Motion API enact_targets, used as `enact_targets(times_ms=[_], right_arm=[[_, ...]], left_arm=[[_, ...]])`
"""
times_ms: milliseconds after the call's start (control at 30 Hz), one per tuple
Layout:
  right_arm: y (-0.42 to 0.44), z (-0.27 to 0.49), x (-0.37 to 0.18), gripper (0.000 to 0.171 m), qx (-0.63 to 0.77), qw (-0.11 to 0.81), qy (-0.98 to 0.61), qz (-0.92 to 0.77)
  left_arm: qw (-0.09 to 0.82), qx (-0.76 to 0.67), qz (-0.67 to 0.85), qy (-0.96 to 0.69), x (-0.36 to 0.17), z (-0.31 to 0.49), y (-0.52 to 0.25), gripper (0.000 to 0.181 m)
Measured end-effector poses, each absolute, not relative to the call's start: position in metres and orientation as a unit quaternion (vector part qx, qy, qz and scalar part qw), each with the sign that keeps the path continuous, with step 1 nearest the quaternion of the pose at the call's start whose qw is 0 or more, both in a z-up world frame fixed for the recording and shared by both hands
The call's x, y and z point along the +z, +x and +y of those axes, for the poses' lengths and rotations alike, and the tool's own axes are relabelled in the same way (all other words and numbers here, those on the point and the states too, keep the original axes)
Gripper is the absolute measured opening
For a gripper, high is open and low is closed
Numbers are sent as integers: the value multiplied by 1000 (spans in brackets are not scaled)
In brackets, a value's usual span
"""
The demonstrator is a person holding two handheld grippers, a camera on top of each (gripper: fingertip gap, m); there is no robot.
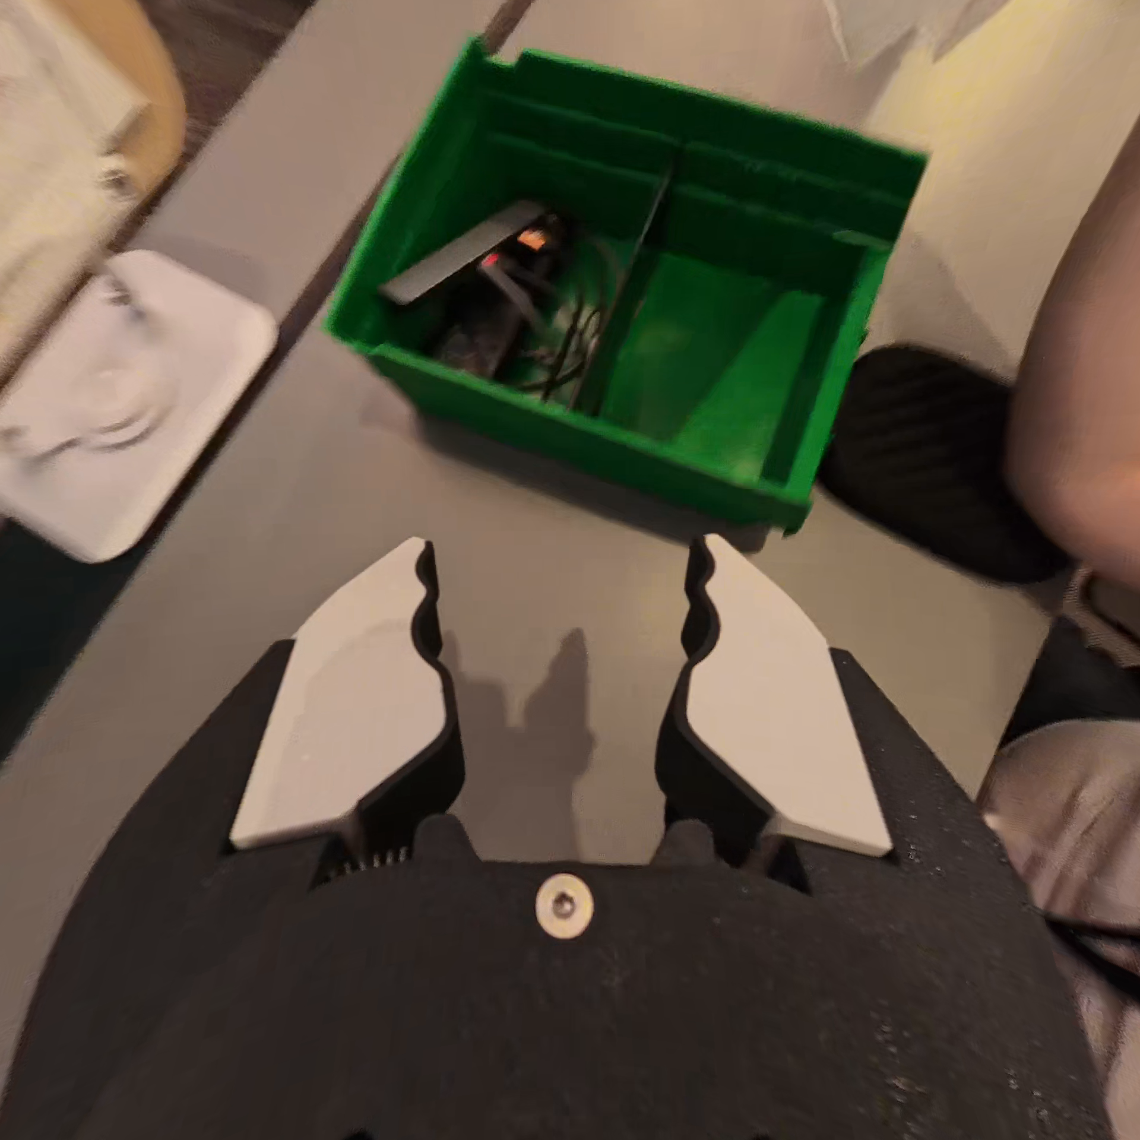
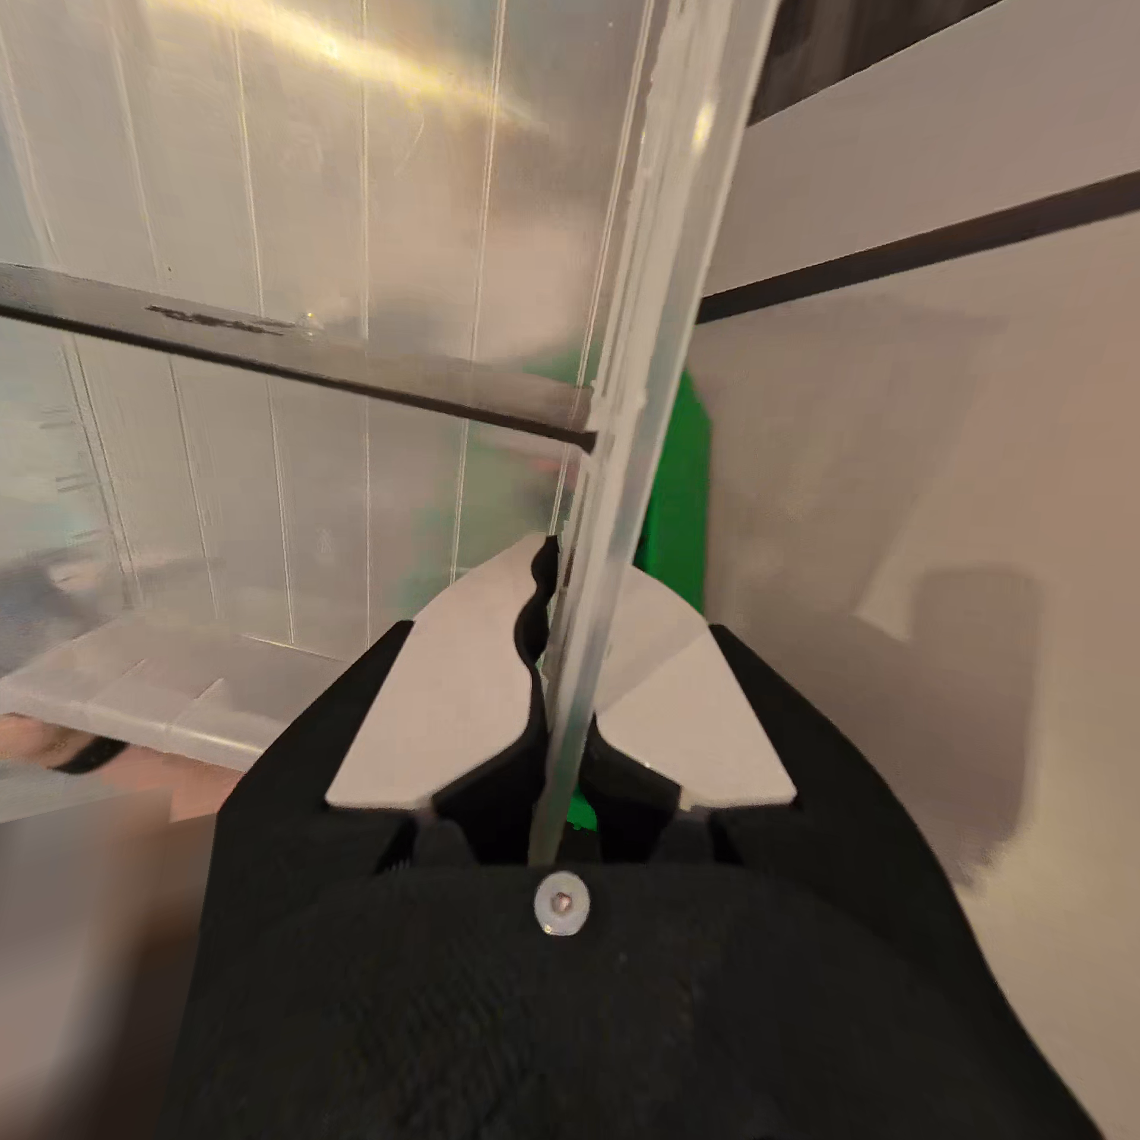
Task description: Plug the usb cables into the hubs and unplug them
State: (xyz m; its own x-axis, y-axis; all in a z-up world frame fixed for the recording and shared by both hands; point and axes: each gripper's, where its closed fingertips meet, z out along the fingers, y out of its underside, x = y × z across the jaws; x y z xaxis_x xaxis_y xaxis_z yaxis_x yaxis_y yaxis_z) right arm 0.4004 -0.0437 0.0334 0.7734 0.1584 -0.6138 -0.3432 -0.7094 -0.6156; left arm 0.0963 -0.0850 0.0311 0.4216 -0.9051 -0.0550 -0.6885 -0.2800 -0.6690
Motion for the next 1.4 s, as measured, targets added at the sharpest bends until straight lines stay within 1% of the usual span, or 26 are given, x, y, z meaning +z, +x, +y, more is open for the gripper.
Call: enact_targets(times_ms=[33,133,167,267,333,367,400,533,567,600,667,800,933,967,1067,1200,1267,1400], right_arm=[[420,-48,32,4,323,390,-859,79],[467,-60,23,5,296,419,-847,135],[477,-63,21,4,299,426,-841,146],[492,-68,20,4,348,440,-811,166],[495,-67,25,4,379,453,-789,169],[494,-67,28,4,392,457,-781,166],[493,-67,31,4,401,460,-775,161],[490,-65,36,4,378,472,-784,143],[489,-64,35,5,363,471,-792,139],[488,-64,33,5,347,468,-802,134],[485,-64,31,5,320,462,-819,116],[475,-61,33,5,299,465,-829,81],[461,-58,34,5,318,460,-828,46],[457,-57,34,5,329,458,-825,39],[441,-55,29,6,374,428,-822,25],[414,-63,6,4,413,339,-845,-3],[409,-63,-9,4,392,305,-868,-8],[401,-70,-49,4,349,205,-915,-15]], left_arm=[[313,-198,504,-780,23,-77,118,80],[340,-260,463,-776,-1,-49,171,90],[333,-260,455,-784,-16,-44,178,94],[298,-218,448,-814,-58,-32,182,105],[275,-216,444,-825,-76,-33,185,104],[251,-214,447,-831,-85,-37,185,108],[227,-228,447,-835,-88,-42,186,110],[106,-294,437,-843,-102,-67,178,89],[77,-337,426,-836,-100,-75,182,77],[40,-389,413,-822,-96,-85,188,57],[-2,-423,388,-819,-97,-90,188,57],[-30,-424,396,-814,-96,-90,178,52],[-32,-410,388,-825,-93,-69,145,39],[-24,-407,377,-831,-91,-60,134,34],[6,-386,334,-860,-88,-27,95,25],[49,-345,288,-892,-85,5,35,16],[69,-324,261,-907,-86,18,6,15],[82,-307,218,-923,-85,28,-39,16]])
